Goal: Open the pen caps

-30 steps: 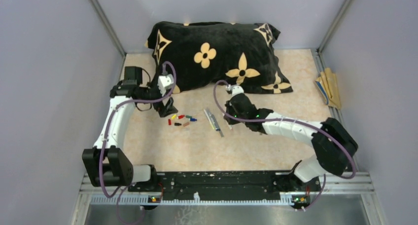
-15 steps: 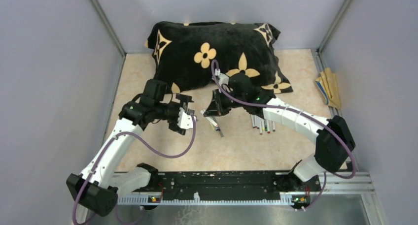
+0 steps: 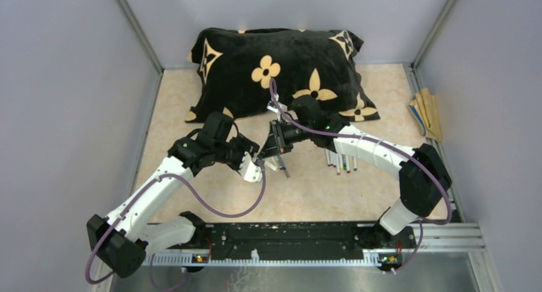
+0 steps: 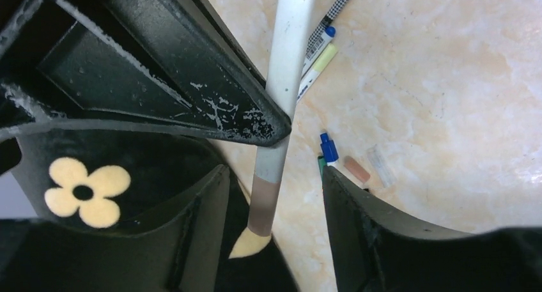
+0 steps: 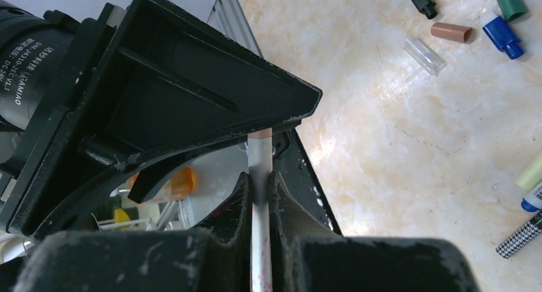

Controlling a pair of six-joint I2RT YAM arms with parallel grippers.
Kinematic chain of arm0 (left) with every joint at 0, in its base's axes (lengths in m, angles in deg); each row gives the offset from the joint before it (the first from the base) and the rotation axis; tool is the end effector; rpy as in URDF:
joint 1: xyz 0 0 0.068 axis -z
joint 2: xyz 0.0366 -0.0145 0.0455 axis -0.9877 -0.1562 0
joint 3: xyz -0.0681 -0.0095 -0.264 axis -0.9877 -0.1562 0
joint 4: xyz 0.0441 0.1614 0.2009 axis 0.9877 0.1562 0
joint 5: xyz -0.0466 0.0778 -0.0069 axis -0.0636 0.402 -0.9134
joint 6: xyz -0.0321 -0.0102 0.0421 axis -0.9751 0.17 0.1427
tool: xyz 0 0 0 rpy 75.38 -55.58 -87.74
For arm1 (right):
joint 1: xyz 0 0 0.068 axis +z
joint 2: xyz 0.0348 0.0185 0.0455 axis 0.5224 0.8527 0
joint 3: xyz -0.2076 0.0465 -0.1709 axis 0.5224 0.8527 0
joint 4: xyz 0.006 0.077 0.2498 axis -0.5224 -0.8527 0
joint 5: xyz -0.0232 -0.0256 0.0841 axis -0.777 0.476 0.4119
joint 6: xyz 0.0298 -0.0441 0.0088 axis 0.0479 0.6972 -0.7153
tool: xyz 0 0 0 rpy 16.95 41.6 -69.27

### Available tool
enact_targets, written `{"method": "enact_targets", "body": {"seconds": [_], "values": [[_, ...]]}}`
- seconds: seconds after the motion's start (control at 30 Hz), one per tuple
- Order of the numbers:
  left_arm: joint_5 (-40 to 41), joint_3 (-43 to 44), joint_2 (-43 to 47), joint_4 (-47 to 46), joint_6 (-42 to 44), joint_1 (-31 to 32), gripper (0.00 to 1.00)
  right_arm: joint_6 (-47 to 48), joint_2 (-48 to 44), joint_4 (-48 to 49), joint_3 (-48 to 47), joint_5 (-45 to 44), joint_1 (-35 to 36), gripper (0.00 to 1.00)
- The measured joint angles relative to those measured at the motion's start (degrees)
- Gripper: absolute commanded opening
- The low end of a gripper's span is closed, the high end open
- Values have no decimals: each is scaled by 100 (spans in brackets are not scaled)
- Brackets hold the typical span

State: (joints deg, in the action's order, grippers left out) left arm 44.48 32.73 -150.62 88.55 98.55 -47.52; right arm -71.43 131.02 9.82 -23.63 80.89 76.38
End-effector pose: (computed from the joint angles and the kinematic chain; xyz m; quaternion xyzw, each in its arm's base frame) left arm 0.1654 -0.1274 0.3030 0.8362 0.3876 -0.0310 0.3867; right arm 0.2360 0.2691 0.2834 -0.2409 0.7977 0.5349 0.1396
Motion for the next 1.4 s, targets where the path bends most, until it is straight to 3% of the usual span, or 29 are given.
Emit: {"method": "enact_targets", "body": {"seconds": [0.07,0.2,0.3,0.4,0.5,0.63,0.8,0.93,1.1,1.23,1.33,1.4], "values": [[136,-22,-13,-42,20,63,37,-52,57,68,-7,55,0,0],[435,-68,-31,-203,46,98,20,-116,87,101,-7,111,0,0],[601,-157,-44,-243,61,105,1,-118,87,146,-7,63,-7,0],[688,-208,-28,-330,66,118,0,-116,90,138,-4,13,-7,22],[743,-238,-4,-407,66,120,0,-153,90,205,2,17,-4,29],[807,-238,-7,-455,66,125,0,-203,90,361,7,35,9,28],[863,-238,-7,-450,63,125,0,-203,109,422,39,-37,24,15],[914,-238,-13,-424,55,125,0,-201,140,428,55,-55,26,26],[946,-238,-59,-431,24,125,0,-203,142,479,79,-44,39,26],[962,-229,-111,-411,-61,125,0,-203,149,518,125,-59,44,13],[1005,-199,-173,-363,-125,133,0,-199,153,525,157,-111,42,23],[1040,-173,-212,-354,-186,149,0,-190,153,514,157,-125,42,22]]}}
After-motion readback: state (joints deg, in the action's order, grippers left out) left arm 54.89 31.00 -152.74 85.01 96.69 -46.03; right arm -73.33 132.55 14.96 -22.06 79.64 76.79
